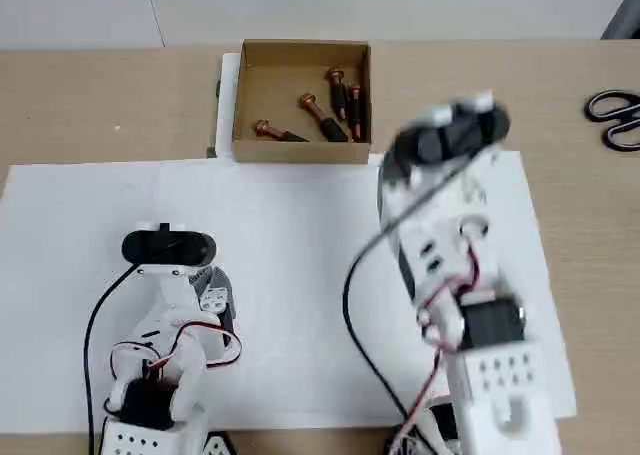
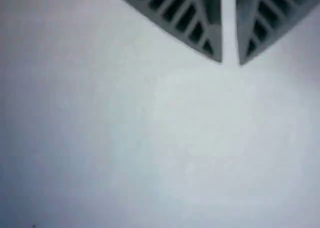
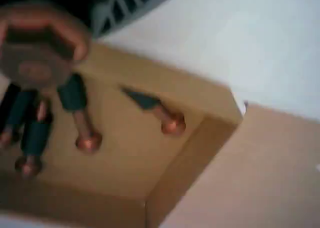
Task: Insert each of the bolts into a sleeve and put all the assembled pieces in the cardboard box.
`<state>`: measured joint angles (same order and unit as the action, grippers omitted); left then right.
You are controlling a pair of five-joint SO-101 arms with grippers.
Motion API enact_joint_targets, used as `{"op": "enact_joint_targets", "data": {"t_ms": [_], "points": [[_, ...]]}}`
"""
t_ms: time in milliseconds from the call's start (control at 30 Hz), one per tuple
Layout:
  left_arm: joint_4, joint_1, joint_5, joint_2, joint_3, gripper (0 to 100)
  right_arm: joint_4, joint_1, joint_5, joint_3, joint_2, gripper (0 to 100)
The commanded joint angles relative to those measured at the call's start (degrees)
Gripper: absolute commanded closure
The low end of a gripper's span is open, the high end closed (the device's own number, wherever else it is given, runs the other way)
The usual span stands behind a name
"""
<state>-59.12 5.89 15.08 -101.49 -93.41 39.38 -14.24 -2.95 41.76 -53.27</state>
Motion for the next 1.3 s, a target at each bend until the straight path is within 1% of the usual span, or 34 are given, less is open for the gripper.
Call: {"op": "enact_joint_targets", "data": {"t_ms": [0,433,533,667,933,1267], "points": [[1.41,-0.26,-0.44,-0.35,0.04,99,-0.92,0.4,-0.79,-16.0,12.79,99.6],[1.49,-0.26,-0.26,-0.35,-0.04,99,-1.1,0.13,-0.62,-60.92,56.75,99.5],[1.49,-0.26,-0.26,-0.35,-0.04,99,-1.36,0.04,1.23,-70.33,66.68,99.5],[1.49,-0.26,-0.26,-0.35,-0.04,99,-1.36,-0.04,1.23,-82.11,78.46,99.5],[1.49,-0.26,-0.26,-0.35,-0.04,99,-1.36,-3.65,1.23,-101.71,95.78,99.5],[1.49,-0.26,-0.26,-0.35,-0.04,99,-1.19,-7.25,1.32,-120.26,113.54,99.5]]}}
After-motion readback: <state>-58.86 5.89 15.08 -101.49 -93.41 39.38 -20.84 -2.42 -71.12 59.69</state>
